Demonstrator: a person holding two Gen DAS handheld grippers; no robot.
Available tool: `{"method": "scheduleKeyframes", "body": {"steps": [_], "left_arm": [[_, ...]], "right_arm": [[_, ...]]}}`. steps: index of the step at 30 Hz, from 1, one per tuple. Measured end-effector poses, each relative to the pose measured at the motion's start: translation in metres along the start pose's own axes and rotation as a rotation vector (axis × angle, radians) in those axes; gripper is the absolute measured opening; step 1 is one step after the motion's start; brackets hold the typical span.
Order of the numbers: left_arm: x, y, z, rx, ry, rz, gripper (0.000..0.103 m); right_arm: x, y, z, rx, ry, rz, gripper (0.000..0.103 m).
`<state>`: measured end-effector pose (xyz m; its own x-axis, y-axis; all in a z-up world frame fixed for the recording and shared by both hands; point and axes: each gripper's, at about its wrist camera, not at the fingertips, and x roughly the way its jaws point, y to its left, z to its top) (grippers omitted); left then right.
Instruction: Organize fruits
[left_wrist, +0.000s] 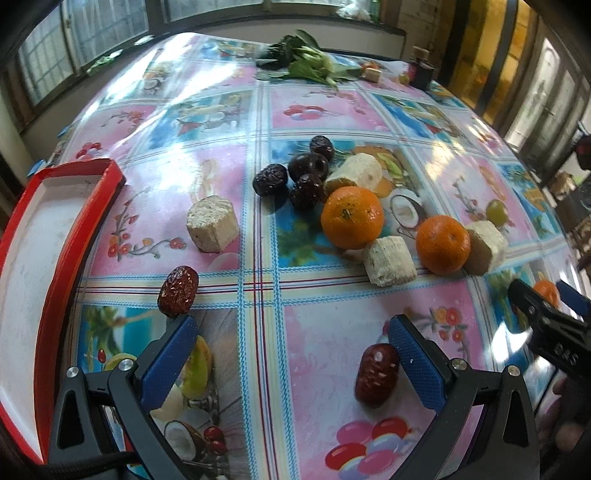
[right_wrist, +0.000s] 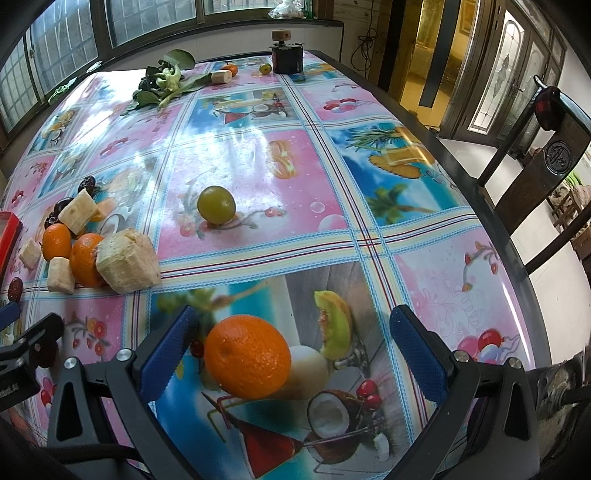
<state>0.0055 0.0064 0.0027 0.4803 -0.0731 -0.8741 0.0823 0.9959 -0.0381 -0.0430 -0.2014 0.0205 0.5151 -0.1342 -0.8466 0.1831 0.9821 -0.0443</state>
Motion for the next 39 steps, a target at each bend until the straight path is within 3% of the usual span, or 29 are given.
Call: {"method": "scheduleKeyframes", "body": {"steps": [4,10,14,19,21,26,28,30,33,36,39], "left_arm": [[-0.018,0.014,-0.004,0.026,0.032,-0.126,0.102],[-0.08,0.049,-0.012,0.194,-0.061,-0.242,0.102],[-0.092,0.062,-0.017,0.303,-0.071,-0.275,0.102],[-0.082,0.059,-0.015,0.298,-0.072,-0.358,0.102],[-0.071,0.055,-0.014,0.297,-0.065,-0.358,0.102],[-0.048,0.062,-0.006,0.292,-0.025,-0.367,0.09],[-0.04,0.068,-0.001,0.273,-0.01,-0.374,0.086],[-0.031,0.072,0.002,0.262,0.01,-0.373,0.08],[-0.018,0.075,0.006,0.247,0.048,-0.365,0.061],[-0.016,0.076,0.01,0.25,0.042,-0.37,0.053],[-0.015,0.074,0.012,0.264,0.042,-0.354,0.052]], "right_arm": [[-0.001,-0.001,0.003,-0.017,0.028,0.022,0.103],[-0.057,-0.004,0.005,-0.046,-0.14,0.106,0.103],[-0.063,0.002,-0.005,-0.121,-0.071,0.117,0.103],[-0.051,-0.001,-0.019,-0.11,-0.038,0.156,0.101],[-0.046,0.0,-0.016,-0.117,-0.034,0.161,0.092],[-0.037,0.013,-0.015,-0.167,-0.018,0.163,0.075],[-0.034,0.016,-0.014,-0.173,-0.009,0.176,0.074],[-0.029,0.018,-0.014,-0.177,0.0,0.171,0.064],[-0.024,0.02,-0.014,-0.187,0.009,0.159,0.054],[-0.023,0.021,-0.015,-0.201,0.001,0.143,0.049],[-0.022,0.023,-0.014,-0.207,-0.002,0.134,0.049]]}}
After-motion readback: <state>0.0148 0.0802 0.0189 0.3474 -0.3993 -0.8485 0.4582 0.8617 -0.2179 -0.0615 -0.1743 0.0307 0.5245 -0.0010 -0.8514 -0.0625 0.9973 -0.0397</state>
